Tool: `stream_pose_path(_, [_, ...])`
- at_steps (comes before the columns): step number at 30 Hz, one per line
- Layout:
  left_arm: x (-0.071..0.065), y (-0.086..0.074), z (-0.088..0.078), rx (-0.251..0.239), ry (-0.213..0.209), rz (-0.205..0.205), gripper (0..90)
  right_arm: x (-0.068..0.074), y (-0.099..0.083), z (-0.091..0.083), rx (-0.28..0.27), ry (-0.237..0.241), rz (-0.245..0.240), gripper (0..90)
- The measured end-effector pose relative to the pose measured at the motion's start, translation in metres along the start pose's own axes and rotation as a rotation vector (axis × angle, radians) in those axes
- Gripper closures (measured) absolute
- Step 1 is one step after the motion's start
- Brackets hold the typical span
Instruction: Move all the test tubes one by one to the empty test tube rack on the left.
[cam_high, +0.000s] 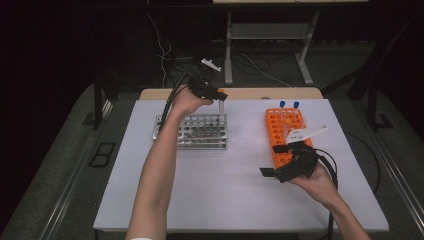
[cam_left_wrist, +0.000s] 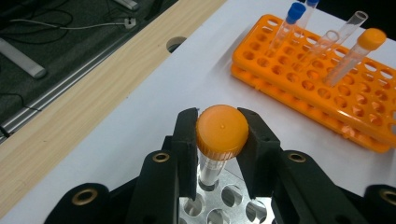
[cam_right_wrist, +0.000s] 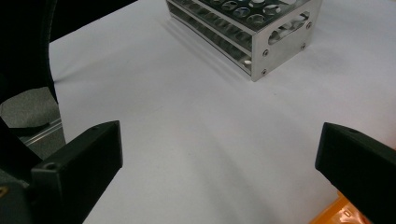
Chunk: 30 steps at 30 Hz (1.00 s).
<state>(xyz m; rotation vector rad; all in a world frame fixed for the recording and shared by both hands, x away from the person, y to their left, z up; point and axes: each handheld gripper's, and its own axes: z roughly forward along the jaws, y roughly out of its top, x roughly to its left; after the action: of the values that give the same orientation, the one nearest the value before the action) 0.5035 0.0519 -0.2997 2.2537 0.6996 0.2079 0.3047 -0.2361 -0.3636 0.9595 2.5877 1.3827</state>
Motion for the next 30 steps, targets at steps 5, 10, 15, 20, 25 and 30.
stream_pose_path(5, [0.001, -0.005, 0.009, 0.011, -0.002, -0.002, 68.7, 0.0, -0.001, 0.0, -0.002, -0.001, -0.001, 0.2])
stream_pose_path(10, [0.001, -0.012, 0.016, 0.024, -0.005, -0.006, 68.7, -0.001, -0.002, -0.001, -0.003, 0.0, 0.004, 0.2])
stream_pose_path(15, [0.001, -0.018, 0.023, 0.029, -0.007, 0.005, 68.7, -0.002, -0.004, 0.0, -0.003, 0.002, 0.007, 0.2])
stream_pose_path(20, [0.002, -0.026, 0.03, 0.042, -0.011, -0.002, 68.7, -0.003, -0.006, 0.0, -0.005, 0.002, 0.011, 0.2])
stream_pose_path(25, [0.002, -0.031, 0.033, 0.04, -0.012, -0.012, 68.4, -0.003, -0.006, -0.001, -0.006, 0.003, 0.014, 0.3])
stream_pose_path(30, [-0.001, -0.035, 0.036, 0.041, -0.002, -0.001, 67.6, -0.006, -0.008, -0.002, -0.008, 0.0, 0.022, 0.3])
